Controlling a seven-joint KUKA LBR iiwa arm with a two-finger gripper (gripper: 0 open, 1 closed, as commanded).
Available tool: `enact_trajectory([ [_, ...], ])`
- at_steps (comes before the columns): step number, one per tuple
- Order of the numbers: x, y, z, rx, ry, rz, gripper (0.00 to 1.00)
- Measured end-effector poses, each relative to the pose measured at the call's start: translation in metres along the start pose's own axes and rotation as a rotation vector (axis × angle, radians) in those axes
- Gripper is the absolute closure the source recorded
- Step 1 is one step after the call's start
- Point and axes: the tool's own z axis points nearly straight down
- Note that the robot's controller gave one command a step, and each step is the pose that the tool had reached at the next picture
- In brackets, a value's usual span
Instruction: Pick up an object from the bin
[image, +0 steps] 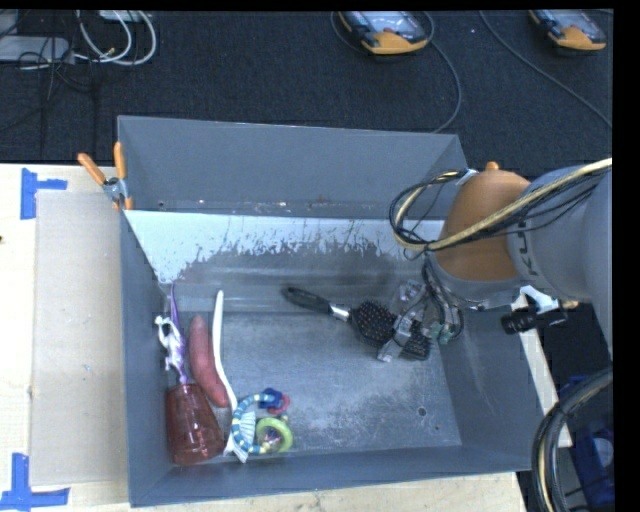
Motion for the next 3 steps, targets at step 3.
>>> enact_trajectory([
  [3,0.0,0.0,-0.018,0.001,0.002,-0.001,1.0],
])
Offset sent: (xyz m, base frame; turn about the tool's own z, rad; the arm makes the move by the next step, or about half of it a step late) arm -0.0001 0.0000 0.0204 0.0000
